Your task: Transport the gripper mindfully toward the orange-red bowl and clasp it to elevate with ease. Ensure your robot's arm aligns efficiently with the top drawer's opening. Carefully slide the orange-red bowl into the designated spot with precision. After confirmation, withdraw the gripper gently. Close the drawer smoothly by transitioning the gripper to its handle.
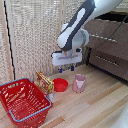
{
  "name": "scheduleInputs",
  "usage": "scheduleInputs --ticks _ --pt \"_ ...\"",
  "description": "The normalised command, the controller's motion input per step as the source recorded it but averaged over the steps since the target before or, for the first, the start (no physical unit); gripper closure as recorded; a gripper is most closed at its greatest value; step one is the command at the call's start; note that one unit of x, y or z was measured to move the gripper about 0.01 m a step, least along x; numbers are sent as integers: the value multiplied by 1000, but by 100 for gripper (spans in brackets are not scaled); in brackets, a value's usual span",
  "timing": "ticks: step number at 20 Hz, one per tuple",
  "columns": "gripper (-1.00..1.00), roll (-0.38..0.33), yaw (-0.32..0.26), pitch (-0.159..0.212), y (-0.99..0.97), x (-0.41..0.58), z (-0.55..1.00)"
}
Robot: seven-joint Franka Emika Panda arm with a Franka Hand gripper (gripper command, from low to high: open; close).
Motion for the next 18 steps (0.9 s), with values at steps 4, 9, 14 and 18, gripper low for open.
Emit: scheduleInputs --ticks 4,9,14,18 --pt "-100 -14 23 33 -139 78 -293" --pt "-100 -40 52 -16 -17 119 -212" --pt "-100 -73 90 -77 2 173 -161" --pt "-100 -98 105 -71 2 150 -211"
